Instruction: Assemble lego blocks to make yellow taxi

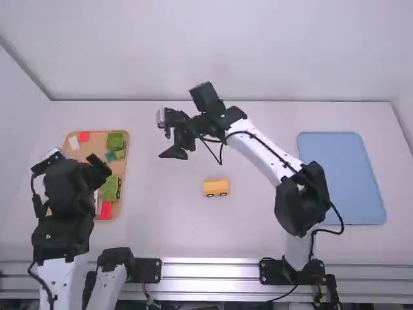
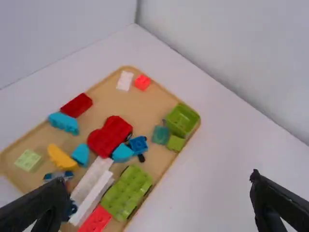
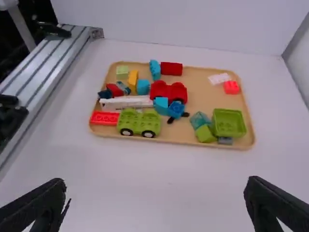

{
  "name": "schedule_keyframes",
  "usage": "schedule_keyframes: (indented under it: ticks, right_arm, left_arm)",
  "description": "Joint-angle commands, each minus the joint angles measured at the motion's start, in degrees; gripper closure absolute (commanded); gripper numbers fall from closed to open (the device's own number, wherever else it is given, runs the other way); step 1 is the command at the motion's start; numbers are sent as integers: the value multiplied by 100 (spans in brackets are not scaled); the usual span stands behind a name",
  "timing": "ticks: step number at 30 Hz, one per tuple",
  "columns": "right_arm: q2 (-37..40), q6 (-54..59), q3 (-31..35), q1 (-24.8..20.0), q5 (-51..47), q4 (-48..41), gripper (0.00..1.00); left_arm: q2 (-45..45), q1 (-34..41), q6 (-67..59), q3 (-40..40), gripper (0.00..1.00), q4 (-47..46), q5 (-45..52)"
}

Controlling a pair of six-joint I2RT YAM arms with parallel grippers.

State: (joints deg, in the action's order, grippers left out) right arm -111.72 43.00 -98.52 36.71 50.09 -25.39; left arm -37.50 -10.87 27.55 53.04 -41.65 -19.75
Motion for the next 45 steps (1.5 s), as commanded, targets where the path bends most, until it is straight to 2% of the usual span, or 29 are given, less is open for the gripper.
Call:
schedule_keyframes:
  ticks: [1, 6, 11, 15, 18, 22, 28, 33, 42, 43, 44, 45]
  right_arm:
    - [-35, 52, -168, 103, -313, 52, 1]
    - [-35, 114, -170, 264, -509, 98, 2]
    - [-35, 140, -168, 256, -516, 74, 2]
    - [-35, 140, -166, 256, -511, 72, 2]
    - [-37, 149, -164, 256, -518, 90, 2]
    - [-35, 361, -164, 256, -518, 70, 2]
    - [-35, 358, -164, 256, -516, 92, 2]
    - [-37, 358, -164, 256, -518, 90, 2]
    - [-37, 400, -157, 269, -518, 87, 2]
    - [-37, 400, -157, 267, -520, 87, 2]
    - [-37, 400, -157, 269, -518, 87, 2]
    - [-37, 398, -157, 267, -518, 90, 2]
  left_arm:
    - [-291, -240, 157, 446, 1, -197, -107]
    - [-1102, -741, 129, 1126, 1, -767, 264]
    - [-1558, -1432, 146, 1392, 1, -1001, 282]
    - [-1646, -2006, 153, 1408, 1, -1132, 404]
    - [-1661, -2837, -245, 1401, 1, -1003, 1263]
    - [-1792, -3615, -380, 1379, 1, -776, 1934]
    - [-2212, -4400, -39, 1355, 1, -815, 1908]
    - [-2739, -4446, -492, 1357, 3, -863, 2317]
    - [-4557, -4395, -490, 1467, 13, -649, 2680]
    - [-4723, -4367, -487, 1467, 11, -601, 2671]
    - [-4850, -4343, -483, 1467, 2, -568, 2632]
    - [-5056, -4306, -413, 1467, 1, -509, 2564]
